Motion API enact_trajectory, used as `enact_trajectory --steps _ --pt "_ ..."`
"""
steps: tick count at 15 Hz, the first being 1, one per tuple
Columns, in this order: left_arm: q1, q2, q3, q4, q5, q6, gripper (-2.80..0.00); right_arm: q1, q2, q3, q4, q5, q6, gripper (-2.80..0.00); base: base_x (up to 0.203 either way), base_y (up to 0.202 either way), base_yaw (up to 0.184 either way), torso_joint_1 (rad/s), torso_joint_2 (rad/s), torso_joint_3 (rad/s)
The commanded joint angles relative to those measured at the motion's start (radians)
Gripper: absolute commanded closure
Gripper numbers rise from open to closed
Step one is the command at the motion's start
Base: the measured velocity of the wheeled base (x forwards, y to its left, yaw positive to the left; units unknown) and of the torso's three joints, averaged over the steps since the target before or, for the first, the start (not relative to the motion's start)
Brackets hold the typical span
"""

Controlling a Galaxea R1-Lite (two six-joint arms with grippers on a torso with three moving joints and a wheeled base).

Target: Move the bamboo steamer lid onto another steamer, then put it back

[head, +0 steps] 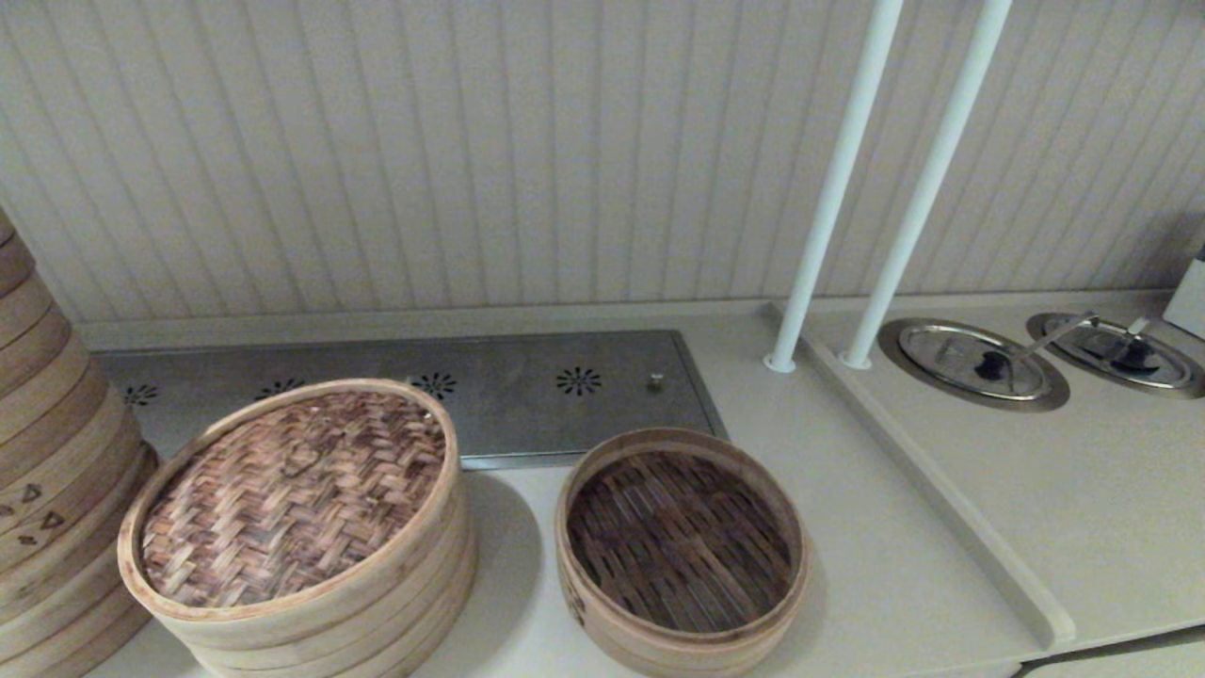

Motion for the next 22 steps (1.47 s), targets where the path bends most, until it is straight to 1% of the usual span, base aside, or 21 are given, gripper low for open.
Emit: enact_trajectory --steps 1,3,4,6,7,8,9,10,12,15,22 --pt "-0.007 -0.117 0.041 0.013 -0.012 0.003 0.00 0.000 0.000 0.003 0.000 0.000 0.001 0.00 0.000 0.000 0.000 0.000 0.00 0.000" --pt "-0.007 -0.136 0.076 0.005 -0.029 0.005 0.00 0.000 0.000 0.003 0.000 0.000 0.000 0.00 0.000 0.000 0.000 0.000 0.00 0.000" --pt "-0.007 -0.138 0.085 -0.020 -0.026 0.005 0.00 0.002 0.000 0.003 0.000 0.000 0.001 0.00 0.000 0.000 0.000 0.000 0.00 0.000" --pt "-0.007 -0.138 0.126 -0.135 -0.022 0.013 0.00 0.000 0.000 0.003 0.000 0.000 0.001 0.00 0.000 0.000 0.000 0.000 0.00 0.000" --pt "-0.007 -0.138 0.150 -0.152 -0.010 0.042 0.00 0.000 0.000 0.003 0.000 0.000 0.000 0.00 0.000 0.000 0.000 0.000 0.00 0.000" --pt "-0.007 -0.138 0.151 -0.131 -0.007 0.050 0.00 0.000 0.000 0.003 0.000 0.000 0.000 0.00 0.000 0.000 0.000 0.000 0.00 0.000" --pt "-0.007 -0.138 0.151 -0.135 -0.006 0.051 0.00 0.000 0.000 0.003 0.000 0.000 0.000 0.00 0.000 0.000 0.000 0.000 0.00 0.000" --pt "-0.007 -0.138 0.151 -0.134 -0.005 0.047 0.00 0.000 0.000 0.003 0.000 0.000 0.000 0.00 0.000 0.000 0.000 0.000 0.00 0.000" --pt "-0.007 -0.138 0.151 -0.135 -0.003 0.012 0.00 0.000 0.000 0.003 0.000 0.000 0.000 0.00 0.000 0.000 0.000 0.000 0.00 0.000" --pt "-0.007 -0.136 0.151 -0.137 0.002 -0.010 0.00 0.000 0.000 0.003 0.000 0.000 0.000 0.00 0.000 0.000 0.000 0.000 0.00 0.000" --pt "-0.012 -0.130 0.150 -0.140 0.003 -0.022 0.00 0.000 0.000 0.003 0.000 0.000 0.001 0.00 0.000 0.000 0.000 0.000 0.00 0.000"
